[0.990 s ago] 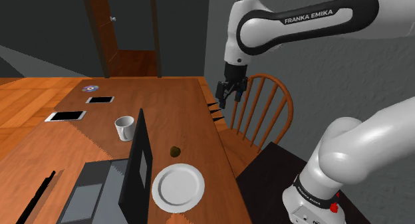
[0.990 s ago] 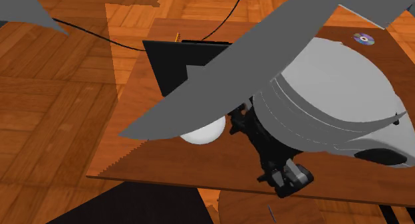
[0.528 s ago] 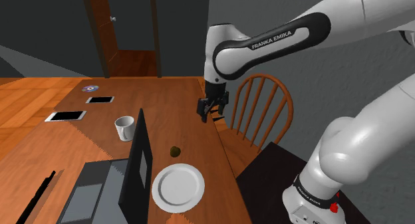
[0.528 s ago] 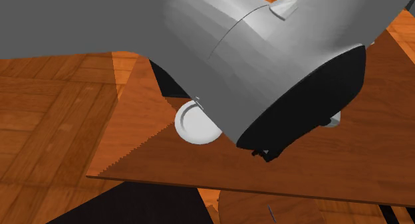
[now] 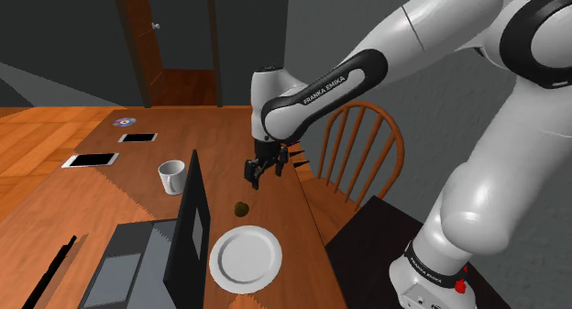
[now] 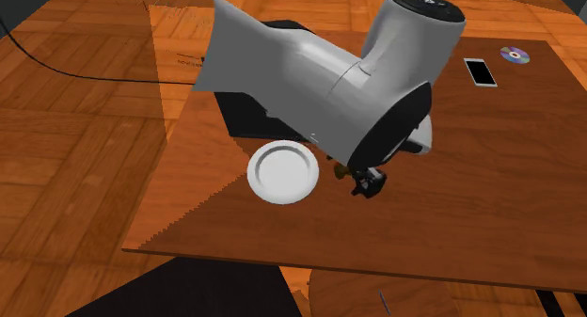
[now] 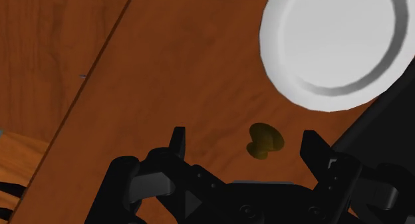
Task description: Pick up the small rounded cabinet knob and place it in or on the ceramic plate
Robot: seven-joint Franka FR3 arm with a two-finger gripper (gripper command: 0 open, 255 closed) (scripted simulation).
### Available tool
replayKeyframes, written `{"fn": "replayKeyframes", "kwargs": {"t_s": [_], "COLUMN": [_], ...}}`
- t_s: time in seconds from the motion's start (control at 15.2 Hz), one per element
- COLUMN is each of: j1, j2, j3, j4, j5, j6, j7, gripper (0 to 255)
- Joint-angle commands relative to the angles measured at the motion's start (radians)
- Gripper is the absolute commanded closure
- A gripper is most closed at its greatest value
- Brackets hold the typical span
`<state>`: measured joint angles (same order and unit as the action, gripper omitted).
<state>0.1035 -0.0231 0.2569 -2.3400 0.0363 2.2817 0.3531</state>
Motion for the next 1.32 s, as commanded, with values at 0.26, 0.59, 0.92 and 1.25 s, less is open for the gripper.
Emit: {"fn": "replayKeyframes", "kwargs": {"t_s": [0.26,0.59,0.92,1.25], "j1": [0.037,0.076,0.085,0.088], "j2": [0.236,0.375,0.427,0.444], "j3": [0.012,-0.004,-0.016,-0.021], "j4": [0.124,0.212,0.207,0.207], "j5": [-0.109,-0.174,-0.196,-0.203], "j6": [0.102,0.147,0.202,0.218], "j7": [0.111,0.17,0.185,0.19], "gripper": [0,0,0,0]}}
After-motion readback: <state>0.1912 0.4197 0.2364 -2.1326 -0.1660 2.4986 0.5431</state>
